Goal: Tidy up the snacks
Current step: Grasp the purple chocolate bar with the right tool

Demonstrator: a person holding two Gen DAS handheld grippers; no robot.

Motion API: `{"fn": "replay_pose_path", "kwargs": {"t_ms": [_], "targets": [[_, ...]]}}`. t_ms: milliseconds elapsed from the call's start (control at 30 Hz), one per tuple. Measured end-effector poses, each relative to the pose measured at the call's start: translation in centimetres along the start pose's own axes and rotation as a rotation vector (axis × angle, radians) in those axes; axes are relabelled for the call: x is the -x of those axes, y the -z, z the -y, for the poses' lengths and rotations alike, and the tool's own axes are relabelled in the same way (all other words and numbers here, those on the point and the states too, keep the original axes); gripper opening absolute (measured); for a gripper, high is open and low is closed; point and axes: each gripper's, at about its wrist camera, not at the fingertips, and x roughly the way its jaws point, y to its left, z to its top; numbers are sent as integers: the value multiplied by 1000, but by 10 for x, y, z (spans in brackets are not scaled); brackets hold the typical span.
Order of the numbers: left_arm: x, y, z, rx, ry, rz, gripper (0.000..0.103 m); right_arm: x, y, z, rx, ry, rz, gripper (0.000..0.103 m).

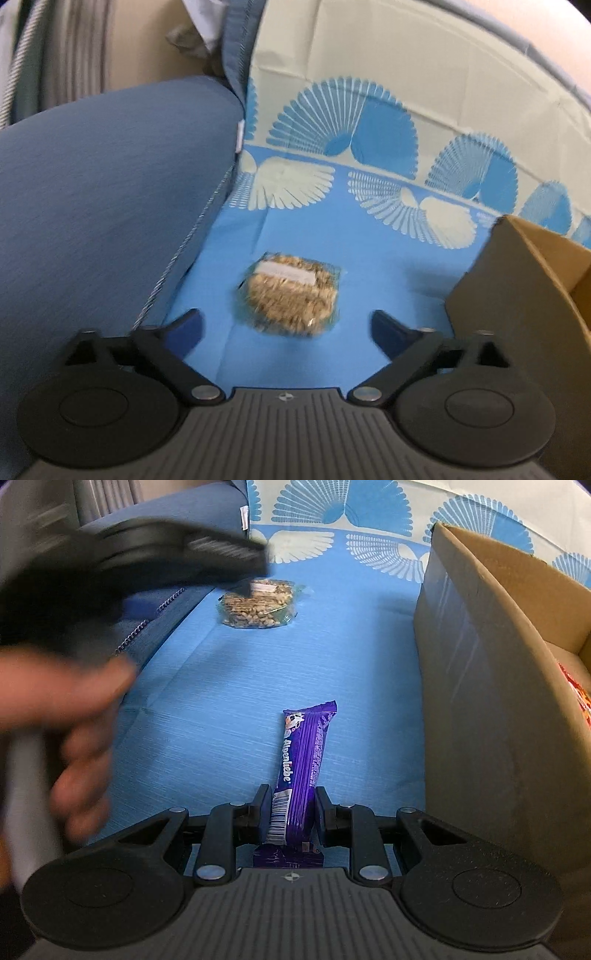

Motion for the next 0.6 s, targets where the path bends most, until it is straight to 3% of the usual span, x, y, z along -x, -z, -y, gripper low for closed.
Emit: {"fn": "replay_pose_path", "kwargs": {"t_ms": [167, 333, 367, 467, 600], "targets": [[-54, -14, 20, -78, -74, -103, 103, 0, -1, 2, -16, -13, -9, 25], [-83, -15, 22, -65, -82, -151, 102, -2, -5, 7, -40, -33, -18, 25], [-85, -15, 23, -69, -92, -150, 102, -2, -5, 8, -39, -35, -18, 25], [-87, -14, 22, -76, -108, -153, 88, -3, -6, 11, -36, -40, -21, 25], [-64, -10, 18, -75, -93, -133, 84, -3, -7, 11, -29, -41, -22, 25]]}}
